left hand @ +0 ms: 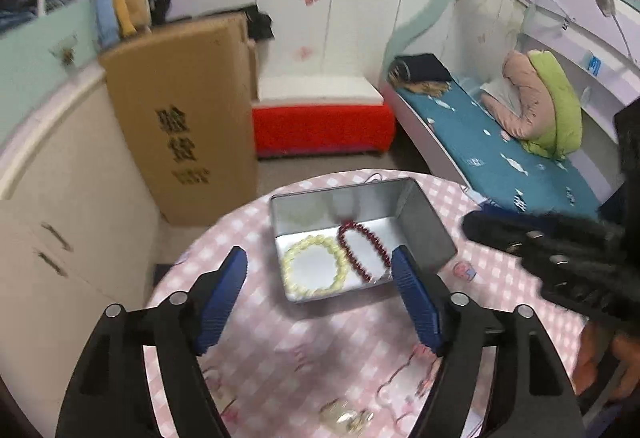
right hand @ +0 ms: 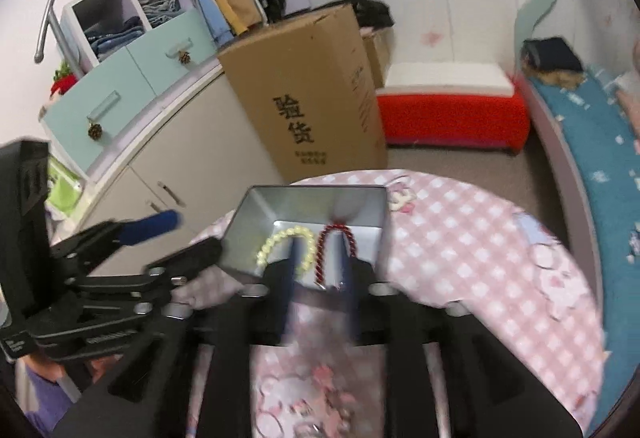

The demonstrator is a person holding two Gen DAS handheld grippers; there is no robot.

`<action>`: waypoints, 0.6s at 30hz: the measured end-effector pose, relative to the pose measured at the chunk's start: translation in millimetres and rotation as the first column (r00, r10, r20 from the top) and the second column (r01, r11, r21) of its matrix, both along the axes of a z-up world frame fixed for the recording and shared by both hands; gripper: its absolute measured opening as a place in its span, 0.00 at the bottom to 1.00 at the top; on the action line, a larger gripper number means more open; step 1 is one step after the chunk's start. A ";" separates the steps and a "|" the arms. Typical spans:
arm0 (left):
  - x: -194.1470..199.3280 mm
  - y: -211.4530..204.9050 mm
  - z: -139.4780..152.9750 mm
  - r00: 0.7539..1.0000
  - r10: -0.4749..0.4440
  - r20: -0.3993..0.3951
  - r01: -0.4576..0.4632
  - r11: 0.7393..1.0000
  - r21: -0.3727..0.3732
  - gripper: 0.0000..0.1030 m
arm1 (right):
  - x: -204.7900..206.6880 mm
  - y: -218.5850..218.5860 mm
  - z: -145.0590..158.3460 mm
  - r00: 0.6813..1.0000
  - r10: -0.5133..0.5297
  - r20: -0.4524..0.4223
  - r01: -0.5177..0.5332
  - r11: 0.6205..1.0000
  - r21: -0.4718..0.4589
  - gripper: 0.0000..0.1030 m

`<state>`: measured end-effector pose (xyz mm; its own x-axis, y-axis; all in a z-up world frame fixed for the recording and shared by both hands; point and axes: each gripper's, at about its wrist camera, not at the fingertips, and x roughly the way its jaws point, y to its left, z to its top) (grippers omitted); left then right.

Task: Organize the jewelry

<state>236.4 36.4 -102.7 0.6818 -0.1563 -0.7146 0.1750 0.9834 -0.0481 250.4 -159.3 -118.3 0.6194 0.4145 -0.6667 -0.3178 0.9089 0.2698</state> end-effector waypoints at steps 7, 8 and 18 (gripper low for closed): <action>-51.6 6.6 -26.4 0.996 0.090 0.004 -0.090 0.995 0.036 0.71 | -53.6 -30.4 -6.6 0.996 -0.061 0.058 0.067 0.993 -0.102 0.66; -57.7 6.8 -30.5 0.994 0.112 0.007 -0.113 0.993 0.047 0.71 | -61.2 -35.7 -11.1 0.996 -0.073 0.055 0.079 0.991 -0.105 0.66; -75.7 6.0 -67.1 0.987 0.152 -0.058 -0.149 0.987 0.055 0.71 | -81.1 -61.9 -58.2 0.990 -0.139 -0.021 0.135 0.979 -0.151 0.66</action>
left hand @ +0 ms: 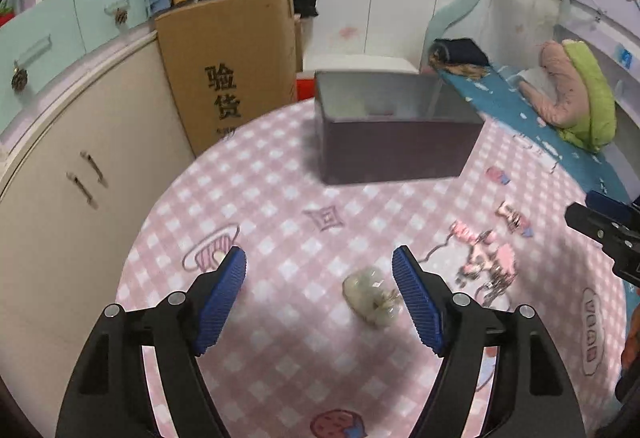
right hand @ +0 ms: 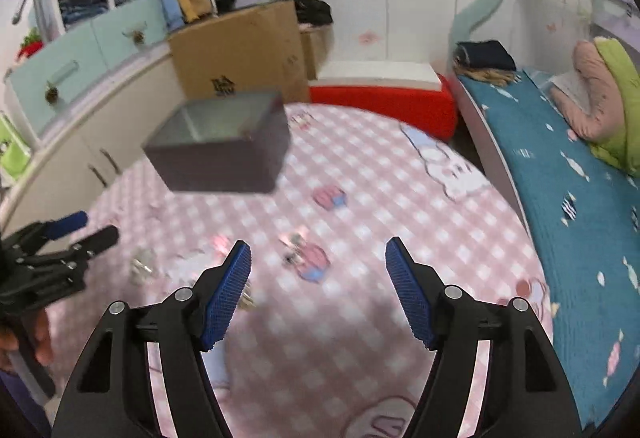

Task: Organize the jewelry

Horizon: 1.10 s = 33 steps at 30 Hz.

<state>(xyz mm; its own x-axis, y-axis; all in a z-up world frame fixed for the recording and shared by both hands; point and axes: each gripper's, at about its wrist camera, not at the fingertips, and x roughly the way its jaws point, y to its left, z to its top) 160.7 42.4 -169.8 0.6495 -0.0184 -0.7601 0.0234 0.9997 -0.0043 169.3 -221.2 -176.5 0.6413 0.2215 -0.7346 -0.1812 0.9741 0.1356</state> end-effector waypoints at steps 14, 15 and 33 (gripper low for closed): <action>10.4 14.3 -22.0 0.996 0.045 -0.071 -0.049 0.997 -0.057 0.71 | -9.6 -0.7 -20.0 0.998 0.042 -0.043 -0.039 0.997 0.070 0.66; 12.2 10.6 -24.1 0.996 0.047 -0.072 -0.050 0.998 -0.041 0.71 | -9.9 -0.3 -20.1 0.998 0.045 -0.044 -0.041 0.996 0.075 0.66; -1.9 5.9 -29.4 0.987 -0.114 -0.113 0.107 0.992 -0.073 0.22 | -10.0 -0.2 -22.8 0.996 0.064 -0.058 -0.058 0.993 0.107 0.66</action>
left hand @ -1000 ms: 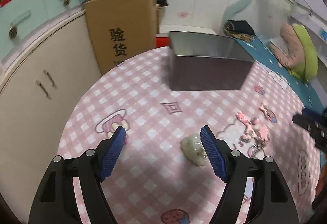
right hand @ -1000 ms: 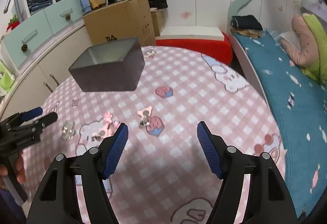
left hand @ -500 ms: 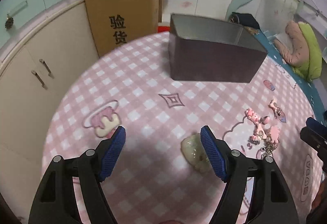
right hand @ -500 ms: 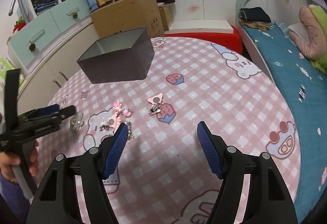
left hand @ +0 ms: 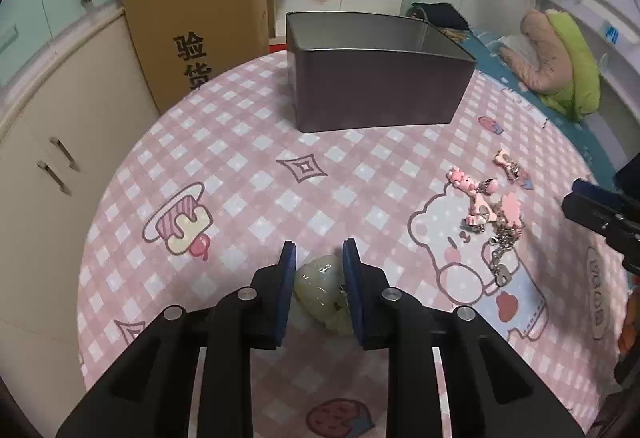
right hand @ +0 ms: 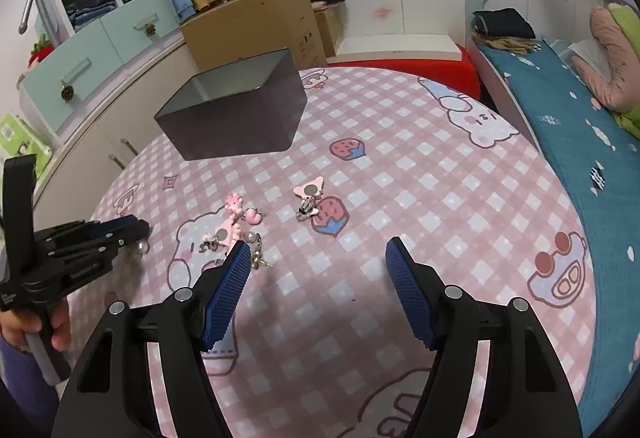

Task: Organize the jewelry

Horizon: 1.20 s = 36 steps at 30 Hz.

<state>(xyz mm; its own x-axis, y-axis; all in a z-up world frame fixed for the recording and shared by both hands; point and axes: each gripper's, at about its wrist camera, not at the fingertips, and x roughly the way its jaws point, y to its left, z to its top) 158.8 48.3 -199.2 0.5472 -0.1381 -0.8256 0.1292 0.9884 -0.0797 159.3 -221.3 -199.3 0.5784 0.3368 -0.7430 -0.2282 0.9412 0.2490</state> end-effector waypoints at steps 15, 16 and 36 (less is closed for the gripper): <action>0.7 41.6 5.6 0.983 0.124 -0.137 -0.160 0.944 -0.288 0.51 | -5.9 5.2 2.4 1.000 0.030 0.001 -0.030 0.999 0.026 0.66; -1.5 38.5 6.9 0.983 0.131 -0.132 -0.162 0.950 -0.265 0.51 | -6.9 5.7 2.7 0.999 0.033 0.002 -0.033 0.999 0.023 0.66; -39.4 65.1 16.4 0.979 0.199 -0.033 -0.201 0.972 -0.122 0.51 | -9.7 149.8 0.9 0.933 0.358 0.031 -0.357 0.934 -0.035 0.65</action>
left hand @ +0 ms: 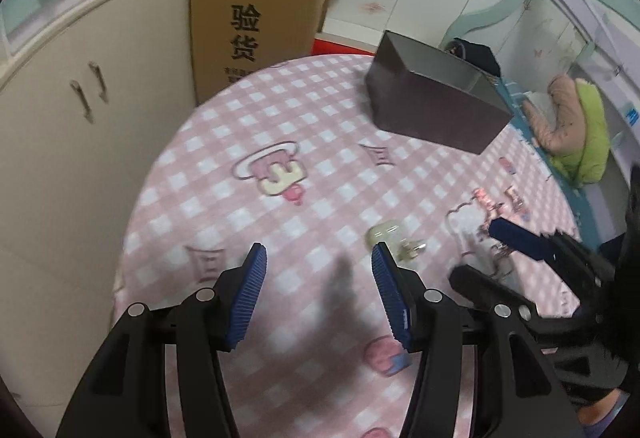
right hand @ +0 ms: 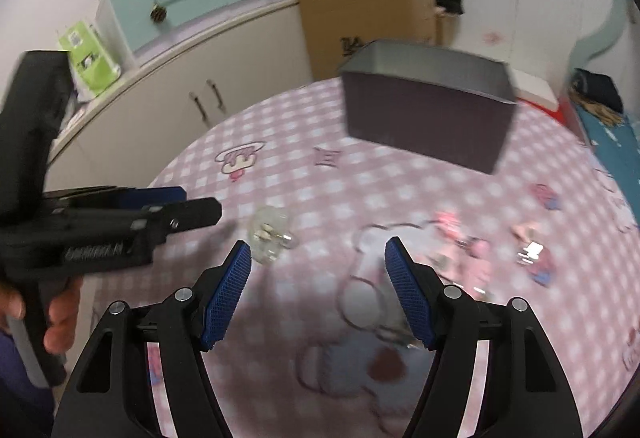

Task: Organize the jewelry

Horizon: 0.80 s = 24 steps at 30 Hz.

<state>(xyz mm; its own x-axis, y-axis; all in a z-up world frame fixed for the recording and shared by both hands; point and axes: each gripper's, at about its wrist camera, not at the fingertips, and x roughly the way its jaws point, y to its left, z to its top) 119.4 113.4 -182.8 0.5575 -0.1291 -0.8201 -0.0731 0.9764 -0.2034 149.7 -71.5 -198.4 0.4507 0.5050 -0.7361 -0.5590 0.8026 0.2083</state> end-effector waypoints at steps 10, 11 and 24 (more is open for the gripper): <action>-9.6 9.6 3.0 1.000 -0.003 0.027 0.003 1.000 0.019 0.51 | 7.6 24.9 -10.8 0.998 0.035 -0.044 -0.035 0.999 0.001 0.34; -9.8 9.6 2.2 1.000 -0.006 0.025 0.006 1.000 0.015 0.51 | 7.3 25.7 -11.5 0.998 0.039 -0.045 -0.039 0.999 -0.002 0.31; -7.8 -4.7 -0.7 0.999 -0.042 0.018 0.042 0.999 -0.023 0.51 | 6.9 -1.4 -7.2 0.999 -0.017 -0.037 0.018 0.999 0.031 0.08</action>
<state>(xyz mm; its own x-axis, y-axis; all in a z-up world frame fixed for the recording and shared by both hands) 111.6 108.6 -183.5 0.5654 -0.1720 -0.8067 -0.0285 0.9734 -0.2275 156.6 -72.9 -205.7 0.4327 0.5206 -0.7360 -0.5368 0.8047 0.2536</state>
